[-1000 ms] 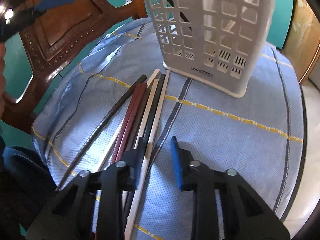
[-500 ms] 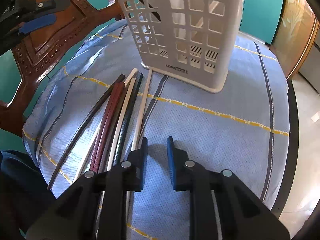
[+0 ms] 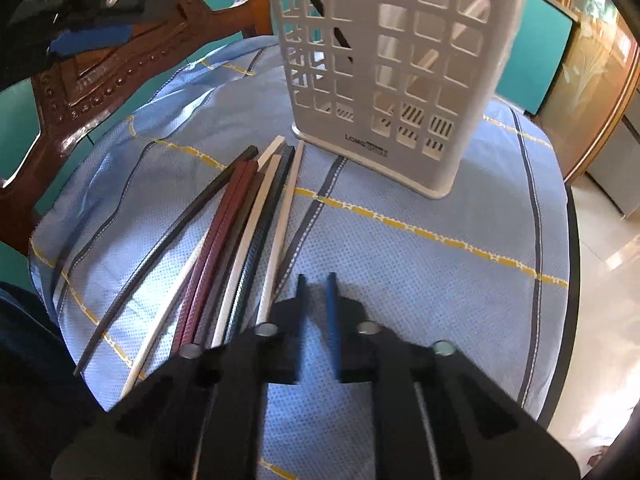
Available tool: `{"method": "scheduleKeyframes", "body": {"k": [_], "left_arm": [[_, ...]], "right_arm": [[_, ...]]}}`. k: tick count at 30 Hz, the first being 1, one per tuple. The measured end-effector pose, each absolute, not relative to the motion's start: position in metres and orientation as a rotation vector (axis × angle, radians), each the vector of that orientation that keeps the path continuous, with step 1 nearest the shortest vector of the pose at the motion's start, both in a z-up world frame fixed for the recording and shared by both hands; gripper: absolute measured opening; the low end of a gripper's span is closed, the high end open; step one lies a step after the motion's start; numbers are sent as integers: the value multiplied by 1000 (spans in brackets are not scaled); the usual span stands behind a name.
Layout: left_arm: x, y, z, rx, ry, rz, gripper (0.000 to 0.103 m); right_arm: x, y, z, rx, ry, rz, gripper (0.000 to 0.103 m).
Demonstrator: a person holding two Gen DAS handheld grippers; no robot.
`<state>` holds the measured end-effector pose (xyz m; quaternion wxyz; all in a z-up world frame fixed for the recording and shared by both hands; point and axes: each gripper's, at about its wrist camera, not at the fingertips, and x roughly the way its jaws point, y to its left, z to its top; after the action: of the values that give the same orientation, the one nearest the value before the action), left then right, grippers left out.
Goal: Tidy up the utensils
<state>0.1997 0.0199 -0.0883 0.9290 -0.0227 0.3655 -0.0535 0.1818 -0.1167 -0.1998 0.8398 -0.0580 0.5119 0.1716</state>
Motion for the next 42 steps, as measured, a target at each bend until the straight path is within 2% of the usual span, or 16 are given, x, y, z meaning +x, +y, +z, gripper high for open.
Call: {"method": "scheduleKeyframes", "body": {"k": [11, 17, 22, 27, 30, 42], "left_arm": [[193, 19, -107, -7, 818, -103, 58], [193, 17, -119, -6, 861, -112, 63], [194, 13, -132, 12, 904, -112, 65], [196, 12, -141, 20, 921, -106, 67], [198, 13, -143, 15, 928, -104, 67], [198, 18, -147, 10, 944, -96, 70]], "right_arm": [[172, -185, -190, 91, 1108, 268, 1], [173, -210, -190, 143, 1101, 222, 1], [172, -199, -190, 109, 1086, 254, 9], [170, -182, -189, 70, 1064, 283, 30], [169, -168, -190, 32, 1060, 306, 36], [162, -120, -204, -167, 1010, 336, 40]]}}
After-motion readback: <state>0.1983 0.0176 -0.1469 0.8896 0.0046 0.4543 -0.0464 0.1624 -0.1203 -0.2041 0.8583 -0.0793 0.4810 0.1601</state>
